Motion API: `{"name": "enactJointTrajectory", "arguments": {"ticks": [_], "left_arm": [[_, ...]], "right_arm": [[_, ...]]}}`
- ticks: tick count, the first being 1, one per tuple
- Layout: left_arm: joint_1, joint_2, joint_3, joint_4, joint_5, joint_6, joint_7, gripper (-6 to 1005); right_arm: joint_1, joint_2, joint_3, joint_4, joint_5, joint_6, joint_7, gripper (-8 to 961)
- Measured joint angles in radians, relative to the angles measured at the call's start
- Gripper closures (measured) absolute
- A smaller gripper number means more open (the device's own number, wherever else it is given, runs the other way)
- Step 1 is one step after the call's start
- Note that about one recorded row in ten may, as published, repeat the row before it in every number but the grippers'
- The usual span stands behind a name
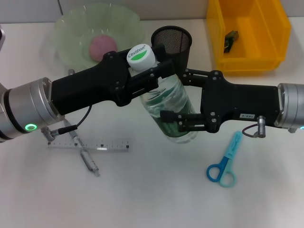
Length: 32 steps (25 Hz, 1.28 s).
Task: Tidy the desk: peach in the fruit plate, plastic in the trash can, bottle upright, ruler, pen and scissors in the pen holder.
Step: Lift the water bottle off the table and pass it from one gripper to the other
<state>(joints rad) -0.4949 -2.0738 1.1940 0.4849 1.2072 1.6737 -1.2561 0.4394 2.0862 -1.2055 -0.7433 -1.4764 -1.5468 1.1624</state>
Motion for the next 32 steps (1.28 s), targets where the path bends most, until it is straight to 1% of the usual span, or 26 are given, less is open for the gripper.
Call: {"name": "enactJointTrajectory", "arguments": {"ticks": [18,29,32], "left_arm": [[0.001,0.0,0.0,-0.004,-0.001,0.018,0.0,554],[-0.001,0.0,-0.001,-0.001,-0.003,0.021,0.0,555],[-0.001,0.0,-0.004,0.004,-0.004,0.02,0.0,555]], "right_arm": [[0.009,0.001,-0.003,0.005,0.001,0.019,-0.004,193],[-0.004,0.002,0.004,0.008,0.031,0.016,-0.014,130],[-0.015,0.002,0.006,0.01,0.055,0.021,-0.028,129]]}}
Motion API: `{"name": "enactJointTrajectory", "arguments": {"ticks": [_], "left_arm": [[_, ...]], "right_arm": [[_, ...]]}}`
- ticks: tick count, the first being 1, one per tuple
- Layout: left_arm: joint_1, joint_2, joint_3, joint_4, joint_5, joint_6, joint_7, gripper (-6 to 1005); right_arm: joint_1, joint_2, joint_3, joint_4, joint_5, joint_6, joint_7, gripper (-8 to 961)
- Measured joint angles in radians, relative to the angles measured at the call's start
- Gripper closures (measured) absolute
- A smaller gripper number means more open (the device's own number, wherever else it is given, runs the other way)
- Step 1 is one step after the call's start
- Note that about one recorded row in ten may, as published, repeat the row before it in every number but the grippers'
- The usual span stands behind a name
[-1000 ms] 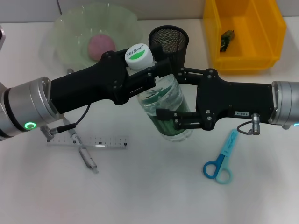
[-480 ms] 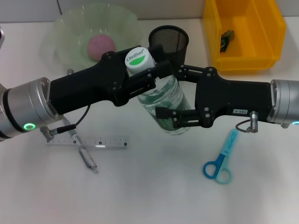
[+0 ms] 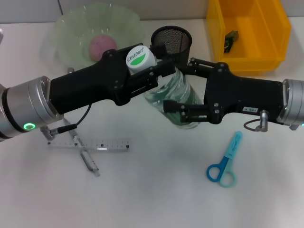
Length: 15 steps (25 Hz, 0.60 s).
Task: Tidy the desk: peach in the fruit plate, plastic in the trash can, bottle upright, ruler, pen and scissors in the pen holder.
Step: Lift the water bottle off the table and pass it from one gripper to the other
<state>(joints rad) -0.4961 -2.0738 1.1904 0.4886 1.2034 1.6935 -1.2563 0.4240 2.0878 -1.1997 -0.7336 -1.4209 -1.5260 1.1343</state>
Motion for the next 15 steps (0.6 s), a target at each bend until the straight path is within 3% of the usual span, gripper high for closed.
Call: {"name": "enactJointTrajectory", "arguments": {"ticks": [15], "left_arm": [[-0.02,-0.002,0.006,0.005,-0.019,-0.001,0.024,555]], "right_arm": [[-0.006,-0.002,0.003,0.031,0.029,0.006,-0.036,128]]}}
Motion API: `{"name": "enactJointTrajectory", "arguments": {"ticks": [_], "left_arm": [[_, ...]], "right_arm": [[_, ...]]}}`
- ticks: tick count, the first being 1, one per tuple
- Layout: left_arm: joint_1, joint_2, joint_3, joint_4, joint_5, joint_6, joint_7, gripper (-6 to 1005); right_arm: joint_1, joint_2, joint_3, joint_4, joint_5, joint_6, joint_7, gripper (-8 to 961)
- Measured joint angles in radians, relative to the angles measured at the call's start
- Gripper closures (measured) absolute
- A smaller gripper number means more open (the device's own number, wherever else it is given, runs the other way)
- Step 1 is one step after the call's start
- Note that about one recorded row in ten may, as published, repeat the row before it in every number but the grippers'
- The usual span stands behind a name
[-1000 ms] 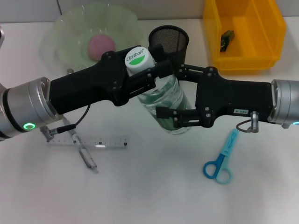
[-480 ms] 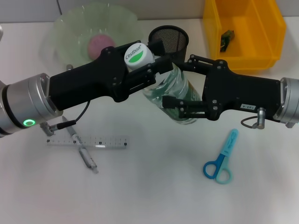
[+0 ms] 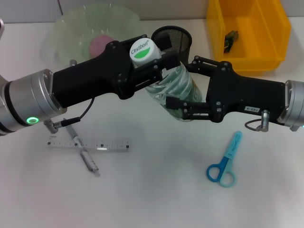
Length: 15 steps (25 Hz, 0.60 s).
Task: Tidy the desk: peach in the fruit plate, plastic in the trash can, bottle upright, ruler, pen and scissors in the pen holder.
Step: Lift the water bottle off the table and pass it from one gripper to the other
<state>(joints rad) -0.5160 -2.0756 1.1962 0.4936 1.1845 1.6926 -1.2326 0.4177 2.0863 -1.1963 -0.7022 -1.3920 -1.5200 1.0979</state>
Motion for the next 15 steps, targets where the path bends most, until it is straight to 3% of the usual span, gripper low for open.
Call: {"name": "enactJointTrajectory", "arguments": {"ticks": [15], "left_arm": [[0.003,0.002,-0.008,0.0,-0.014,-0.003,-0.006,555]], "right_arm": [[0.004,0.001,-0.001,0.022,0.0,0.007,-0.037,134]]}}
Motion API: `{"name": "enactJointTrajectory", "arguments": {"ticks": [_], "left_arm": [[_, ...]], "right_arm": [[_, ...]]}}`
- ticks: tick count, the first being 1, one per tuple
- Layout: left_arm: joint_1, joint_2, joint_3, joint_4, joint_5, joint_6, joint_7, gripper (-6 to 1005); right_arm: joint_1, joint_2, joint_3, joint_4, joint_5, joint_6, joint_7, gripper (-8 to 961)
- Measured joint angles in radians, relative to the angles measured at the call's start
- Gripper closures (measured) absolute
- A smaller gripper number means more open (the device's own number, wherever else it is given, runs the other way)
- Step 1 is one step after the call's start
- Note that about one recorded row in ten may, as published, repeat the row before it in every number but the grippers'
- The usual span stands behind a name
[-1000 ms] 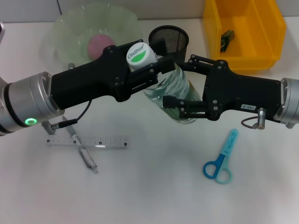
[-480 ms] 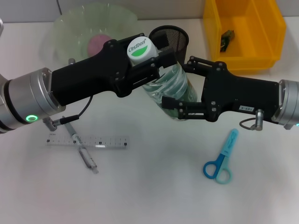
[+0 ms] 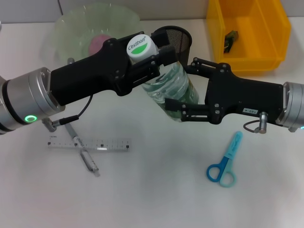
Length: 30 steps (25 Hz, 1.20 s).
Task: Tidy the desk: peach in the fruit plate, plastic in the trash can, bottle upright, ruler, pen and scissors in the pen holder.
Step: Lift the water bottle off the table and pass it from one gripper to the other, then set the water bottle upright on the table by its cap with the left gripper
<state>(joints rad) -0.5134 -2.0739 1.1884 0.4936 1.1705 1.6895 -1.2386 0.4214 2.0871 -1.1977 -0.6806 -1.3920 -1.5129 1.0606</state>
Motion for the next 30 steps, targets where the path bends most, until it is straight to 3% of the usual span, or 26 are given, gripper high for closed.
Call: {"name": "enactJointTrajectory", "arguments": {"ticks": [21,25,30], "left_arm": [[-0.008,0.004,-0.034,0.01,-0.019,-0.005,-0.003,564],[-0.011,0.004,-0.04,0.014,-0.019,-0.047,0.002,565],[0.006,0.008,-0.041,0.055,-0.01,-0.207,0.018,565]], "right_arm": [[-0.011,0.0,0.003,0.072,0.022,0.035,-0.029,135],[-0.023,0.0,0.005,0.071,0.025,0.029,-0.032,132],[-0.072,-0.002,0.013,0.073,0.102,0.014,-0.064,131]]}}
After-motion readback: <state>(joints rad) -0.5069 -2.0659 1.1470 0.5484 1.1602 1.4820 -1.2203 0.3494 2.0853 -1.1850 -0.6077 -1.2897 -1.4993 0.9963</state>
